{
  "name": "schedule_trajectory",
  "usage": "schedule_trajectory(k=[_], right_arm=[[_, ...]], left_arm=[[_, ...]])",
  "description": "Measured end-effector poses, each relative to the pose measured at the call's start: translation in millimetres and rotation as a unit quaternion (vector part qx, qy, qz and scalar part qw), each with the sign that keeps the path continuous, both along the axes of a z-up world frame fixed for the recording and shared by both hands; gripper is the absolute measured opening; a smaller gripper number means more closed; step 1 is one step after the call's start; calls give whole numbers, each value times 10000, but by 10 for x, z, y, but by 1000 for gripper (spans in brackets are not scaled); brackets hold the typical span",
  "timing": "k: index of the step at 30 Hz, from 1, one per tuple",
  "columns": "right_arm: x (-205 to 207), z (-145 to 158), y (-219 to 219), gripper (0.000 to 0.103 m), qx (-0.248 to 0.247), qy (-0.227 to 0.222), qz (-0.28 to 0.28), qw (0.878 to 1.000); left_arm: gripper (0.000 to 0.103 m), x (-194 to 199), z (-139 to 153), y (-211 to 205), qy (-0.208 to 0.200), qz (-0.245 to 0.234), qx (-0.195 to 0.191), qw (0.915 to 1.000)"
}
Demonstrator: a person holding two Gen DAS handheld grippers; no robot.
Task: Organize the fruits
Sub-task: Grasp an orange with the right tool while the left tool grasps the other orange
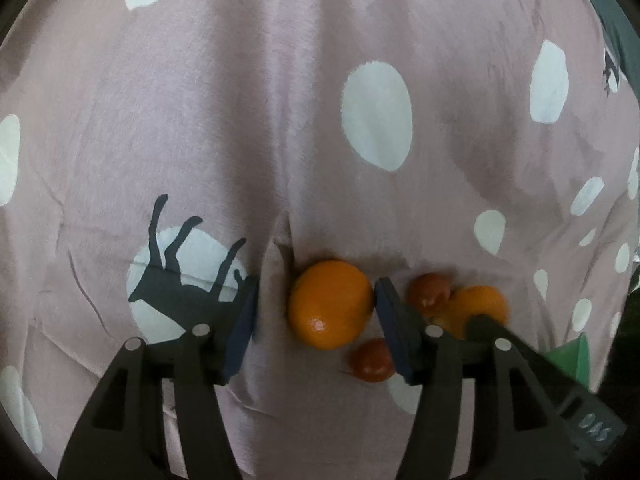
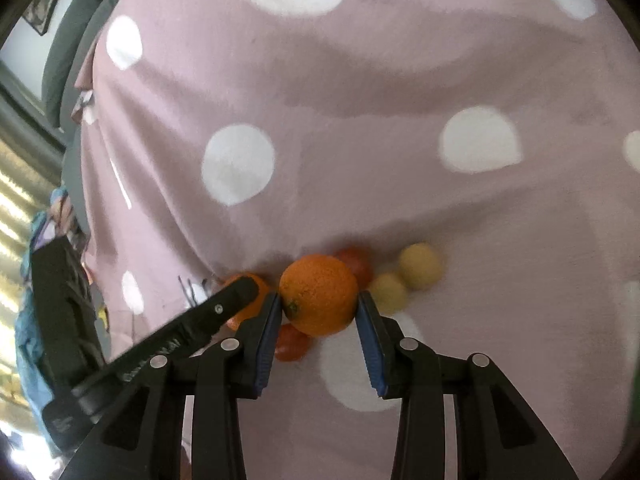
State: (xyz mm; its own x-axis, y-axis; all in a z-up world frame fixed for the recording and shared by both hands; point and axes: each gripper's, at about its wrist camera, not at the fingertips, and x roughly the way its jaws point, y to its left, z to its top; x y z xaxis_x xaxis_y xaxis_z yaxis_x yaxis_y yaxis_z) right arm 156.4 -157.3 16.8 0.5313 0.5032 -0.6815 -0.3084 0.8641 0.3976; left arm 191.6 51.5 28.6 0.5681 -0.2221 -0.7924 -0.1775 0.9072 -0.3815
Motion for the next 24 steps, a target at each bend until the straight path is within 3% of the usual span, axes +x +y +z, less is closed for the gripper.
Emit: schedule_trajectory(k=[13, 20, 24], right_arm=[[-236, 260, -306, 40, -57, -424, -198, 9989], [-244, 297, -337, 40, -22, -450, -148, 9989], [-265, 332, -334, 40, -24, -491, -101, 9987]], left_arm=[[53, -71, 149, -5, -51, 161, 153, 9997], [53, -121, 266, -10, -255, 7, 18, 9997], [47, -67, 166, -66, 1, -228, -42, 9997]])
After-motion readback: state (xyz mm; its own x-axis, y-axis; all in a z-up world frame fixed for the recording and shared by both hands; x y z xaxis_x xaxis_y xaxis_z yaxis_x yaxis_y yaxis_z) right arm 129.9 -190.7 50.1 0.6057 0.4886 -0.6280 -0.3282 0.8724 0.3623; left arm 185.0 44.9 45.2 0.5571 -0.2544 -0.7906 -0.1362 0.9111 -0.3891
